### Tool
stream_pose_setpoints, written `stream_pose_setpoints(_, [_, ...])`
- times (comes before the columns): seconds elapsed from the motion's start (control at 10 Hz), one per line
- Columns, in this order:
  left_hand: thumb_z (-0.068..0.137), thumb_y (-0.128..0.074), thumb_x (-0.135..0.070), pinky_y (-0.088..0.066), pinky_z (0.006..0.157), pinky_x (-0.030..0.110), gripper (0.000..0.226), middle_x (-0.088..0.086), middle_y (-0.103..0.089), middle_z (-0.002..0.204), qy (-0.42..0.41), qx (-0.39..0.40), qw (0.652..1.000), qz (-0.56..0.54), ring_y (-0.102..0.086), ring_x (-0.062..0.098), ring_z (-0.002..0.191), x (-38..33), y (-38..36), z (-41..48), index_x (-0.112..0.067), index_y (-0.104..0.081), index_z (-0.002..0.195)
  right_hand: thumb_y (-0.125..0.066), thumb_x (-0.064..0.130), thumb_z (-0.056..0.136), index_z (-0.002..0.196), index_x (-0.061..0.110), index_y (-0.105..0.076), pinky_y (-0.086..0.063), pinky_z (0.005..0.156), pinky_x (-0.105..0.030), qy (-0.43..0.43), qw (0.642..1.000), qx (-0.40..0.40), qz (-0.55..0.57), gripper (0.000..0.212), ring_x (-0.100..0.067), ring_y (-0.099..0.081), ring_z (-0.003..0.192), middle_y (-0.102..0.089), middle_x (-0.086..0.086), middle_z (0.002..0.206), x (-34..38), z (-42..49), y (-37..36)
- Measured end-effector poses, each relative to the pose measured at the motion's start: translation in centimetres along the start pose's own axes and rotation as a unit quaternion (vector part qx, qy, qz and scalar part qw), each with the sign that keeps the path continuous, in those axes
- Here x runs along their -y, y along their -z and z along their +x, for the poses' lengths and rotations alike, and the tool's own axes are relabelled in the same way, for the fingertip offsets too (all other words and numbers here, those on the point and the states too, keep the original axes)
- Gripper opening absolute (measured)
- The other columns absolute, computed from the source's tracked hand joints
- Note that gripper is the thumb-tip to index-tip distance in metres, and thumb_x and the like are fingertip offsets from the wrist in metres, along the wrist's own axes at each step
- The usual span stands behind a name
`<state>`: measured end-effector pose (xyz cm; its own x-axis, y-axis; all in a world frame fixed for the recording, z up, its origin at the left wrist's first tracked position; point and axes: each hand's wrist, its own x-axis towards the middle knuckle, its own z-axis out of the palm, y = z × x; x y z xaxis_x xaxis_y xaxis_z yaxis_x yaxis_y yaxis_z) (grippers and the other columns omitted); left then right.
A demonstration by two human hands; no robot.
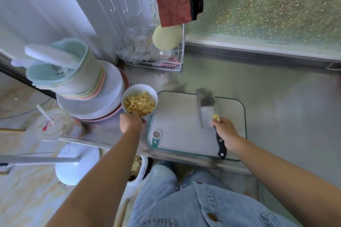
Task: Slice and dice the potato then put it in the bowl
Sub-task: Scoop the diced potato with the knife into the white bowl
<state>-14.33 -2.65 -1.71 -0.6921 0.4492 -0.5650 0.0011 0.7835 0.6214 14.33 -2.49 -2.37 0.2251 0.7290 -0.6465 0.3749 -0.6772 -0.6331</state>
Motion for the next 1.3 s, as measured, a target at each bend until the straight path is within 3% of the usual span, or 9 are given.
stream_pose_setpoints(0.1, [0.092,-0.047,-0.024,-0.056,0.085,0.043,0.033,0.016,-0.071,0.097,0.023,0.038,0.999,-0.013,-0.068,0.032,0.086,0.5,-0.5,0.5,-0.002,-0.052,0.116,-0.047,0.018,0.093,0.062,0.013,-0.035,-0.025,0.050,-0.026,-0.001,1.000,-0.003,0.000,0.034,-0.020,-0.030,0.057,-0.032,-0.005,0.060,0.0,0.0,0.0])
stream_pose_setpoints(0.2, [0.097,-0.042,-0.025,-0.055,0.083,0.041,0.032,0.014,-0.066,0.101,0.035,0.065,0.997,-0.025,-0.064,0.032,0.088,0.6,-0.4,0.1,-0.001,-0.050,0.118,-0.046,0.017,0.093,0.062,0.013,-0.035,-0.026,0.048,-0.026,0.002,1.000,-0.001,-0.008,0.033,-0.019,-0.030,0.056,-0.032,-0.004,0.060,-0.2,0.2,-0.1])
stream_pose_setpoints(0.3, [0.096,-0.036,-0.043,-0.052,0.090,0.044,0.053,0.020,-0.062,0.114,0.050,0.037,0.998,-0.020,-0.062,0.039,0.098,0.3,-0.3,-0.8,0.001,-0.040,0.126,-0.046,0.019,0.095,0.062,0.014,-0.034,-0.025,0.048,-0.027,0.013,1.000,-0.002,-0.014,0.035,-0.018,-0.030,0.055,-0.031,-0.003,0.060,-0.4,0.4,0.0])
stream_pose_setpoints(0.4, [0.101,-0.034,-0.040,-0.042,0.092,0.043,0.051,0.024,-0.053,0.127,0.044,-0.037,0.998,0.005,-0.052,0.043,0.115,-0.2,-0.3,-3.2,0.003,-0.035,0.129,-0.047,0.022,0.096,0.062,0.015,-0.034,-0.022,0.050,-0.027,0.023,1.000,-0.006,-0.002,0.037,-0.018,-0.028,0.055,-0.031,-0.003,0.060,-0.7,0.8,0.4])
stream_pose_setpoints(0.5, [0.101,-0.034,-0.033,-0.042,0.086,0.042,0.037,0.024,-0.059,0.119,-0.027,-0.040,0.998,0.041,-0.055,0.042,0.106,-0.4,-1.2,-5.5,-0.001,-0.043,0.120,-0.048,0.019,0.092,0.063,0.014,-0.036,-0.022,0.051,-0.027,0.024,0.999,-0.017,0.025,0.032,-0.019,-0.034,0.050,-0.038,-0.007,0.059,-1.1,0.8,1.3])
stream_pose_setpoints(0.6, [0.097,-0.042,-0.025,-0.042,0.074,0.035,0.018,0.016,-0.064,0.096,-0.154,0.083,0.975,0.137,-0.058,0.035,0.088,-0.2,-3.3,-6.5,-0.009,-0.050,0.097,-0.047,0.006,0.084,0.065,0.010,-0.039,-0.025,0.045,-0.023,0.037,0.996,-0.054,0.055,0.021,-0.019,-0.035,0.041,-0.038,-0.009,0.052,-1.2,0.5,3.1])
stream_pose_setpoints(0.7, [0.094,-0.048,-0.025,-0.042,0.070,0.031,0.014,0.009,-0.063,0.090,-0.268,0.192,0.908,0.259,-0.059,0.030,0.088,-0.5,-5.7,-7.5,-0.014,-0.055,0.095,-0.048,0.004,0.081,0.079,0.010,-0.044,-0.030,0.040,-0.020,0.034,0.990,-0.105,0.093,0.007,-0.011,-0.038,0.034,-0.042,-0.007,0.055,-2.2,0.4,6.2])
stream_pose_setpoints(0.9, [0.097,-0.040,-0.021,-0.045,0.082,0.035,0.026,0.015,-0.062,0.109,-0.359,0.207,0.835,0.363,-0.057,0.034,0.100,-2.8,-9.3,-9.2,-0.007,-0.057,0.110,-0.062,0.002,0.081,0.118,0.009,-0.045,-0.039,0.075,-0.030,0.005,0.982,-0.184,0.039,0.041,-0.024,-0.052,0.089,-0.054,-0.007,0.101,-6.5,0.3,12.6])
stream_pose_setpoints(1.3, [0.097,-0.044,-0.024,-0.042,0.091,0.035,0.029,0.014,-0.057,0.120,-0.368,0.208,0.812,0.403,-0.052,0.031,0.112,-4.7,-11.2,-8.8,-0.011,-0.057,0.118,-0.064,0.004,0.078,0.122,0.002,-0.053,-0.040,0.094,-0.038,-0.019,0.966,-0.184,-0.181,0.045,-0.039,-0.046,0.114,-0.048,-0.024,0.122,-10.2,1.1,14.4])
